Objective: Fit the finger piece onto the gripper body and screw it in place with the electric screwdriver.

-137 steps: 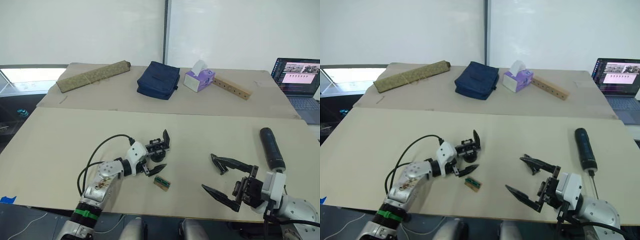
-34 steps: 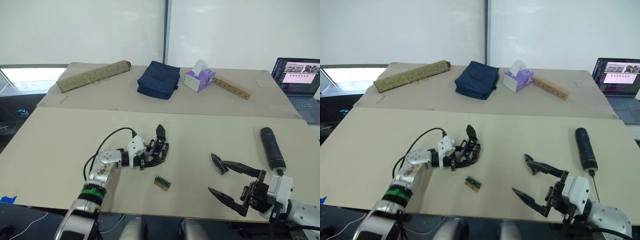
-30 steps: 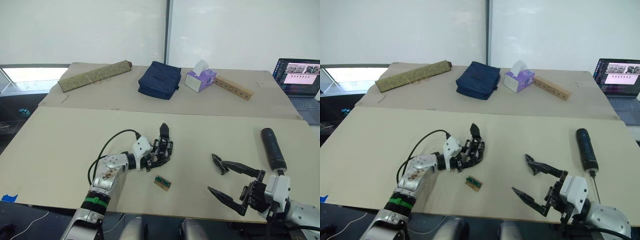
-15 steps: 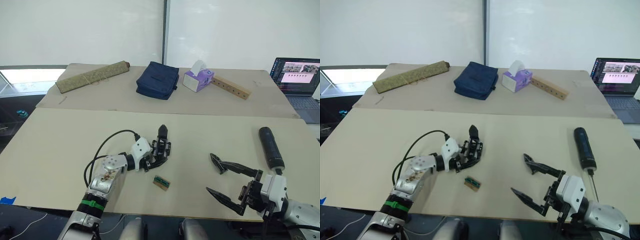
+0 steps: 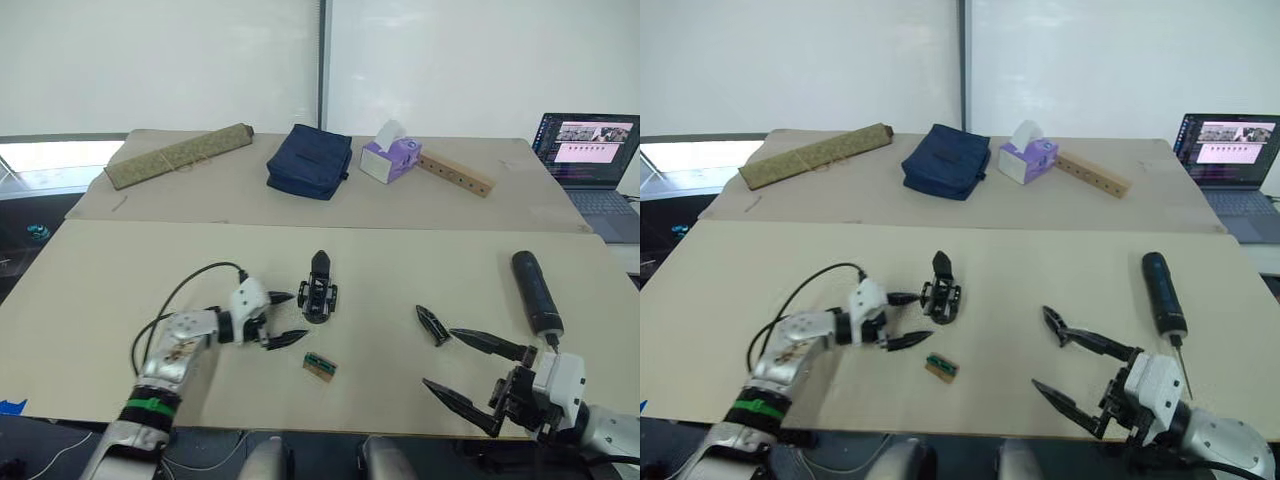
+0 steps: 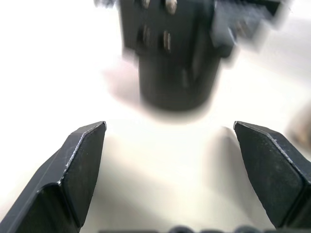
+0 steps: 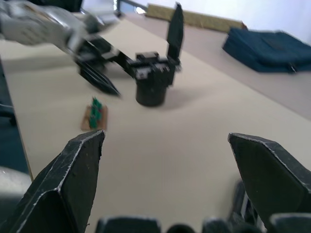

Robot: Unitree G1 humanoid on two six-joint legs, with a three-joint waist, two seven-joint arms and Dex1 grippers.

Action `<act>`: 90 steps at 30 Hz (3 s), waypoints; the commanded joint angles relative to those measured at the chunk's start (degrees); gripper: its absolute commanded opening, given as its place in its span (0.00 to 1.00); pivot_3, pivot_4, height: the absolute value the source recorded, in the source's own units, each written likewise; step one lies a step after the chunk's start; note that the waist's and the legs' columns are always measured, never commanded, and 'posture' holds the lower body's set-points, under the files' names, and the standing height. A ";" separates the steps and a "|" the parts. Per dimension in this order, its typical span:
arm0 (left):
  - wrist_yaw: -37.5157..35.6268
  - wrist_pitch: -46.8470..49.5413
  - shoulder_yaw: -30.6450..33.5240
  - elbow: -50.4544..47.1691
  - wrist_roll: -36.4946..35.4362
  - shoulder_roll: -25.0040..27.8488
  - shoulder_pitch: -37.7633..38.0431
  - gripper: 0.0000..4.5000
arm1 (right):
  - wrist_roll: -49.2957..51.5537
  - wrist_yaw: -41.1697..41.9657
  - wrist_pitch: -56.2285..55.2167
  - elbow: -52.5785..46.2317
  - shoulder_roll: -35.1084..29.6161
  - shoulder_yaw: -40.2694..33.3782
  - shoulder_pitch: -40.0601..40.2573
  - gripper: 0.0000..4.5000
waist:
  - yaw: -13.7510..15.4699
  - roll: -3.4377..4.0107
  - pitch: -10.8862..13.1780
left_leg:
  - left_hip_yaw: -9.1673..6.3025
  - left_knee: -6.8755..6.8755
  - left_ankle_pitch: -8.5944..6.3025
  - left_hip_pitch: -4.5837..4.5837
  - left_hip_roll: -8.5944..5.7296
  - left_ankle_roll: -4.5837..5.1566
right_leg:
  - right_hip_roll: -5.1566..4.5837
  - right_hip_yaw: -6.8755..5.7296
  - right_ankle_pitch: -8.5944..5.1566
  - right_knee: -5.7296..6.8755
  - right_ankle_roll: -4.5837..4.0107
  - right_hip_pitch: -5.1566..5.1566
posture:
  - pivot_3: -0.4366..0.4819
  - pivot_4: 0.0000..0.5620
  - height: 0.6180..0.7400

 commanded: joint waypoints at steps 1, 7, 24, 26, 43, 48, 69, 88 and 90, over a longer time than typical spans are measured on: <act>-7.09 -4.67 5.96 -2.44 -7.76 2.30 1.67 0.98 | -3.86 -5.41 5.43 -3.57 -0.63 -4.18 3.90 1.00 | 0.20 0.01 0.01 | 0.01 0.00 0.00 -0.02 -0.01 0.00 | -0.04 0.00 0.00 -0.01 0.00 0.00 | 0.48 0.27 1.00; -10.55 13.07 7.83 -20.51 -18.90 9.40 6.25 0.98 | -4.67 -12.25 19.18 -9.53 -2.70 -5.72 4.72 1.00 | 0.76 0.04 0.03 | 0.00 0.00 0.00 -0.17 -0.02 -0.01 | -0.15 -0.01 0.00 -0.15 0.00 -0.05 | 0.48 0.27 1.00; -1.88 19.09 7.24 -33.49 -21.95 6.25 3.48 0.98 | 12.11 -20.96 73.94 1.50 -22.61 9.28 -38.58 1.00 | 0.44 0.01 0.14 | 0.01 0.00 -0.01 -0.29 -0.06 0.03 | -0.03 -0.06 0.00 -0.24 0.00 -0.08 | 0.48 0.27 1.00; -1.64 19.31 7.05 -33.48 -21.81 6.20 3.14 0.98 | 10.14 -21.16 74.39 4.00 -22.32 13.10 -42.37 1.00 | 0.43 0.02 0.15 | 0.02 0.01 -0.01 -0.29 -0.08 0.03 | -0.04 -0.07 0.00 -0.24 0.00 -0.08 | 0.48 0.27 1.00; -0.50 17.00 9.32 -31.38 -19.93 6.89 3.95 1.00 | 2.59 -20.27 75.15 7.75 -20.08 25.26 -48.37 0.28 | 0.13 0.02 0.15 | -0.01 0.01 -0.01 -0.27 -0.03 0.03 | 0.00 -0.12 0.00 -0.23 0.00 -0.09 | 0.48 0.27 1.00; 3.60 20.49 11.08 -33.02 -24.17 4.80 2.80 1.00 | 3.03 -21.20 70.14 6.55 -16.02 15.70 -46.39 0.24 | 0.00 -0.01 0.16 | -0.02 0.01 -0.01 -0.27 -0.01 0.03 | 0.02 -0.11 0.00 -0.20 0.00 -0.09 | 0.48 0.27 1.00; 43.81 40.90 12.43 -34.47 -47.92 -20.00 -15.71 1.00 | -27.34 -33.01 26.89 -2.30 7.20 31.22 -59.63 0.24 | 0.03 -0.06 0.24 | -0.06 0.12 0.05 -0.30 -0.33 -0.06 | -0.05 -0.08 0.05 -0.04 0.08 -0.20 | 0.48 0.27 1.00; 46.23 36.29 11.85 -36.46 -47.09 -27.83 -13.58 0.00 | -32.03 -29.49 26.70 -2.54 9.65 31.92 -57.18 0.24 | 0.00 -0.07 0.24 | -0.08 0.12 0.05 -0.29 -0.35 -0.06 | -0.03 -0.07 0.05 -0.07 0.06 -0.19 | 0.48 0.27 1.00; 46.66 36.03 12.70 -36.44 -47.95 -28.17 -13.51 0.00 | -34.95 -32.08 26.13 -2.63 9.38 30.44 -56.74 0.24 | 0.01 -0.07 0.25 | -0.08 0.12 0.05 -0.29 -0.35 -0.06 | -0.04 -0.07 0.05 -0.09 0.06 -0.19 | 0.48 0.27 1.00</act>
